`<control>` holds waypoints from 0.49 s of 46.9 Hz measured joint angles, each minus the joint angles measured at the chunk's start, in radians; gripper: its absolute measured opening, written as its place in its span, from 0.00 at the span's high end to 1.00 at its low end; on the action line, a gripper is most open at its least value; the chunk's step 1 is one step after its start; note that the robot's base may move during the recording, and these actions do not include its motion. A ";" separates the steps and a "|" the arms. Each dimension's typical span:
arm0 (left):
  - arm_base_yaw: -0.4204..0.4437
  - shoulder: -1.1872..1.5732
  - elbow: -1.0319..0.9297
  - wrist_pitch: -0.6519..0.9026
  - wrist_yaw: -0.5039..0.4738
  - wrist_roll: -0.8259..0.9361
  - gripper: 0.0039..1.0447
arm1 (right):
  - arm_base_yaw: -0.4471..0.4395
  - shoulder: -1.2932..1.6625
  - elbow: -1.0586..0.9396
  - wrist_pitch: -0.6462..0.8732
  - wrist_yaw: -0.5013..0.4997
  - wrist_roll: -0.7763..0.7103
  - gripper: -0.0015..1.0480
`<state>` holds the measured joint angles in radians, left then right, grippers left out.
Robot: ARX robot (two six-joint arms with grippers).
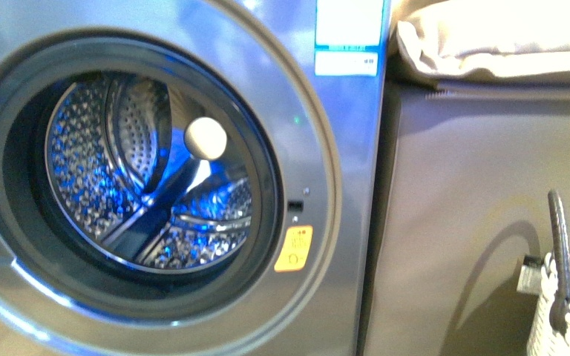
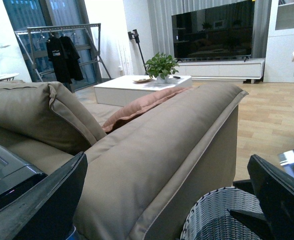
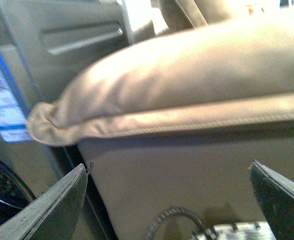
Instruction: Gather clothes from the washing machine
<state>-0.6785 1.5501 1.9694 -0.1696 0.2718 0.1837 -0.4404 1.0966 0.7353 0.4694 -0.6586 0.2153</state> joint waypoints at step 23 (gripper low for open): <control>0.000 0.000 0.000 0.000 -0.001 0.000 0.06 | 0.431 -0.513 -0.277 -0.331 0.651 -0.183 0.50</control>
<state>-0.6785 1.5501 1.9694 -0.1692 0.2710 0.1837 -0.0093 0.5835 0.4580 0.1383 -0.0078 0.0319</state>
